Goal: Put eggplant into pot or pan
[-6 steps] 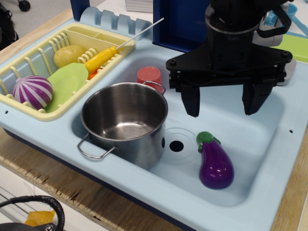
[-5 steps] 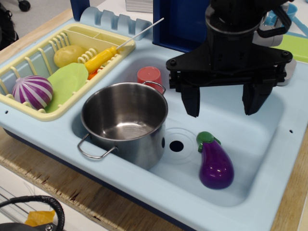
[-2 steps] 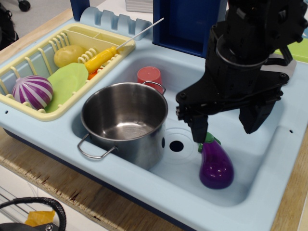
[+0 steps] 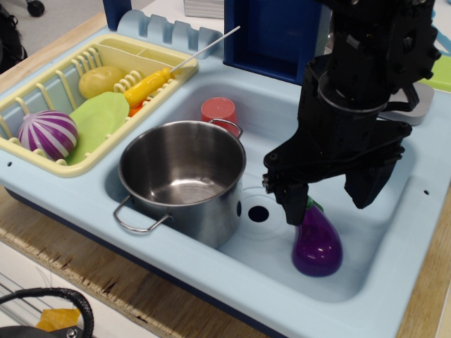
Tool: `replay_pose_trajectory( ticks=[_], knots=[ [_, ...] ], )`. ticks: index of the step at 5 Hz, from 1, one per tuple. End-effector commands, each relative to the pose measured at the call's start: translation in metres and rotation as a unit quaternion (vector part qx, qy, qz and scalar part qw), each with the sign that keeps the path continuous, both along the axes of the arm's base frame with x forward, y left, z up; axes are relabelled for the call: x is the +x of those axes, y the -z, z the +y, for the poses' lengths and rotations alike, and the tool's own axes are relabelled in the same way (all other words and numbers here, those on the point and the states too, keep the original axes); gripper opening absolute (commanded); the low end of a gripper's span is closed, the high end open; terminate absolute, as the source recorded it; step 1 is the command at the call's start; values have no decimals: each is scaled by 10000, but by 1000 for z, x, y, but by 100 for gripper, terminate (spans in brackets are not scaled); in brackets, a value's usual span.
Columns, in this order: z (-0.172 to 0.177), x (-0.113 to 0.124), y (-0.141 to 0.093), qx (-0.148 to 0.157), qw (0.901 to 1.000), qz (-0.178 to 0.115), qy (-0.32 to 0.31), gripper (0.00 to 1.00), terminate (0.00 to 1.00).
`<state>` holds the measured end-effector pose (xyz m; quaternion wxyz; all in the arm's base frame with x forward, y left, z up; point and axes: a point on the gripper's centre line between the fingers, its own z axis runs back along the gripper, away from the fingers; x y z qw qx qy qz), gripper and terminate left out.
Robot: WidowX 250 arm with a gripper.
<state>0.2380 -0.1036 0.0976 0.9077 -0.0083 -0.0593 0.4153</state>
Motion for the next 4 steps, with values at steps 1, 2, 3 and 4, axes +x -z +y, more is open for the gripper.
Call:
replay_pose_trajectory(
  ticks=[1, 2, 3, 4],
  knots=[
    [5, 6, 5, -190, 9996, -90, -188, 100, 0],
    [7, 5, 14, -316, 9989, -73, -345, 100, 0],
    [8, 1, 22, -395, 9982, -95, -444, 100, 0],
    [8, -2, 32, -522, 9972, -29, -541, 100, 0]
  ],
)
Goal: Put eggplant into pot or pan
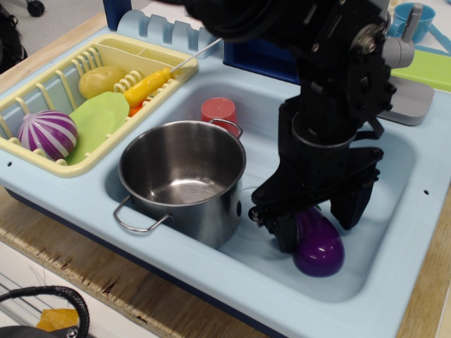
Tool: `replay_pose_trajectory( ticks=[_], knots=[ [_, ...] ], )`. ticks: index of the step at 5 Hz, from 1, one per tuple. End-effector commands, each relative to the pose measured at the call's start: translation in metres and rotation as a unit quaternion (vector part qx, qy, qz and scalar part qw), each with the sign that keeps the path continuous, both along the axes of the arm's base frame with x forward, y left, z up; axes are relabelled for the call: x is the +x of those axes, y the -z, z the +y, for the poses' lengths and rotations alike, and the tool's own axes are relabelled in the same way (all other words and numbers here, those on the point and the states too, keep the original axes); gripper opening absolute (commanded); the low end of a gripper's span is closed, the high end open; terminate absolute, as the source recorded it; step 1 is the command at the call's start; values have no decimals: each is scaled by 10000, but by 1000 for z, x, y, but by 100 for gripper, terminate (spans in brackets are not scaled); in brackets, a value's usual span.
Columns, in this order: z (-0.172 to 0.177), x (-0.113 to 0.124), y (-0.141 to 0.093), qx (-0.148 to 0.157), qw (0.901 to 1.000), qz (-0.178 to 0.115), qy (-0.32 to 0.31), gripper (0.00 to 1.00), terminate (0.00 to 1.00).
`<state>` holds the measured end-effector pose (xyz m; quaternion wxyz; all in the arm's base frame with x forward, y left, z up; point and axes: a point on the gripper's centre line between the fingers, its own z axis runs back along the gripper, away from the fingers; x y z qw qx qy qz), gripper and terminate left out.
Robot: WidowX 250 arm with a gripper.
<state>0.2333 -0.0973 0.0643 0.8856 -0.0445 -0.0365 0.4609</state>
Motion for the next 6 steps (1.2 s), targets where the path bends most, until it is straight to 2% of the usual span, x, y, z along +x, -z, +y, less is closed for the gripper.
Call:
replay_pose_trajectory(
  ticks=[1, 2, 3, 4, 5, 6],
  knots=[
    [3, -2, 11, -171, 9998, -97, -93, 100, 0],
    [2, -4, 14, -207, 9996, -136, -109, 0, 0],
    [2, -3, 3, -162, 9998, -58, -38, 0, 0],
    [6, -1, -12, -46, 9998, -184, 14, 0, 0],
    [16, 5, -42, 197, 9987, -452, 153, 0, 0],
    [18, 17, -69, 396, 9941, -918, 421, 0, 0]
  ],
)
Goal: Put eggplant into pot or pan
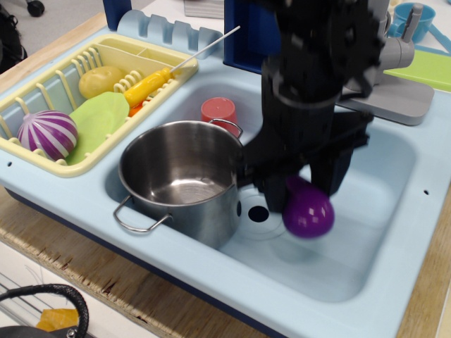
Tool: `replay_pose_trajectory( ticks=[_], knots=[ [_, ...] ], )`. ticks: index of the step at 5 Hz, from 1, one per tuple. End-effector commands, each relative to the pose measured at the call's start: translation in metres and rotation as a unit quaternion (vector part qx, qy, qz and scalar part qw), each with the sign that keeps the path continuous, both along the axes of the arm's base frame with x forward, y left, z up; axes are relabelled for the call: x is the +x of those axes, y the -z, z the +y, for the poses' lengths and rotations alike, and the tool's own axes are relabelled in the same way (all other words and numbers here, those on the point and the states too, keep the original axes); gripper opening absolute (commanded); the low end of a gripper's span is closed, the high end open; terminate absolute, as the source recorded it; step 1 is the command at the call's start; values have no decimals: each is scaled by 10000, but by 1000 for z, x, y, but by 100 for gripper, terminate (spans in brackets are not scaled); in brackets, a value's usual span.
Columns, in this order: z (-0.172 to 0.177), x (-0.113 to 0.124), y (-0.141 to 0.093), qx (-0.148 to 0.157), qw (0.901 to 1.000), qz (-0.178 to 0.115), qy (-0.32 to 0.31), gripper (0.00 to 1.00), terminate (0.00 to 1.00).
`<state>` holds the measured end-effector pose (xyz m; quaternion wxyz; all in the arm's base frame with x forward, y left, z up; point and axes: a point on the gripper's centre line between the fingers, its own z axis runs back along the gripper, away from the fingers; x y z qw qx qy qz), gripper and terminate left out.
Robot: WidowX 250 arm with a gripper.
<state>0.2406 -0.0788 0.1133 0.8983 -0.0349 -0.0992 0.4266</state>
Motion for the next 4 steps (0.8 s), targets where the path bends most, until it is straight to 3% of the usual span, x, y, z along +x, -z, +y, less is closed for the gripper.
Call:
replay_pose_trajectory(
  ticks=[1, 2, 4],
  knots=[
    [-4, 23, -41, 170, 9976, -584, 318, 0, 0],
    [5, 20, -58, 390, 9974, -577, 192, 0, 0],
    [44, -14, -64, 591, 9975, -327, -215, 0, 0]
  ],
)
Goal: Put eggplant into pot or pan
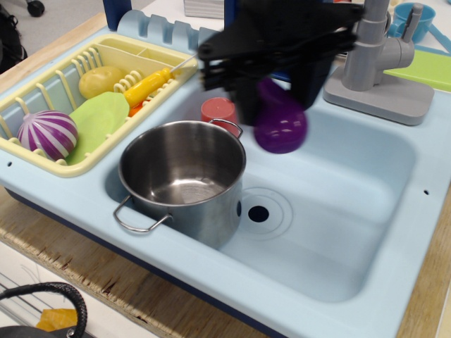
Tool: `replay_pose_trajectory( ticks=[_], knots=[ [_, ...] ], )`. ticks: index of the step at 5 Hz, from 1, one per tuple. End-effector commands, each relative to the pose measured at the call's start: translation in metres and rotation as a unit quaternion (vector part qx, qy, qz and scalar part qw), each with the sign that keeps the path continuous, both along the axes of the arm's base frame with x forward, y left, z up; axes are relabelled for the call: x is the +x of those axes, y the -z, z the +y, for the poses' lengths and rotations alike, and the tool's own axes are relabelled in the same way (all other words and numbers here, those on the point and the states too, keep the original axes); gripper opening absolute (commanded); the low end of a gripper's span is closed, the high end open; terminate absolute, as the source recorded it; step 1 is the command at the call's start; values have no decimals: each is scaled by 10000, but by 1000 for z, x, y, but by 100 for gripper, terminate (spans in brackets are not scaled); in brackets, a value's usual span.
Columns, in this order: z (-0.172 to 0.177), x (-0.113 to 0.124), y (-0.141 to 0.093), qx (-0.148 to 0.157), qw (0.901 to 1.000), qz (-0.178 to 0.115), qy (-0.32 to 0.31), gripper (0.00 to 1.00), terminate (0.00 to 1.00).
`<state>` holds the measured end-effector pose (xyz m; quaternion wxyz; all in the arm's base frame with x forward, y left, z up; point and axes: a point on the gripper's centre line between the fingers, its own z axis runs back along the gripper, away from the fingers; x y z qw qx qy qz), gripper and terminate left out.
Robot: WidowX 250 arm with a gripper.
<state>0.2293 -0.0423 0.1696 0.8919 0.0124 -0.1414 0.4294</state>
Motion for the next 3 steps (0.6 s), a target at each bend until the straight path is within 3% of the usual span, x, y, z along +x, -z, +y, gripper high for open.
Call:
replay_pose_trajectory(
  ticks=[1, 2, 3],
  knots=[
    [26, -14, -3, 23, 9997, 66, -238, 0, 0],
    [39, -21, 7, -113, 9994, 217, -260, 0, 0],
    [46, -25, 15, -222, 9990, 278, -262, 100, 100]
  ],
)
